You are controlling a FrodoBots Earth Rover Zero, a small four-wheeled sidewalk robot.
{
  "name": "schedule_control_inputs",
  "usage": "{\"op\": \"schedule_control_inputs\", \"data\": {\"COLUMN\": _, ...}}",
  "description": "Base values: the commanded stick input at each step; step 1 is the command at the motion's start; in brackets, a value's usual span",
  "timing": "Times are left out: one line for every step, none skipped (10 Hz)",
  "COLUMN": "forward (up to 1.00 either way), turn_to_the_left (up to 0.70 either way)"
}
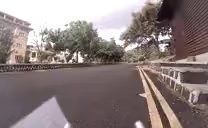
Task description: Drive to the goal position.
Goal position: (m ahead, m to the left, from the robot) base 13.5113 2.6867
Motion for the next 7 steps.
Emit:
{"op": "schedule_control_inputs", "data": {"forward": 0.7, "turn_to_the_left": -0.3}}
{"op": "schedule_control_inputs", "data": {"forward": 0.7, "turn_to_the_left": -0.31}}
{"op": "schedule_control_inputs", "data": {"forward": 0.7, "turn_to_the_left": -0.04}}
{"op": "schedule_control_inputs", "data": {"forward": 0.7, "turn_to_the_left": 0.0}}
{"op": "schedule_control_inputs", "data": {"forward": 0.7, "turn_to_the_left": 0.0}}
{"op": "schedule_control_inputs", "data": {"forward": 0.7, "turn_to_the_left": 0.0}}
{"op": "schedule_control_inputs", "data": {"forward": 0.85, "turn_to_the_left": 0.0}}
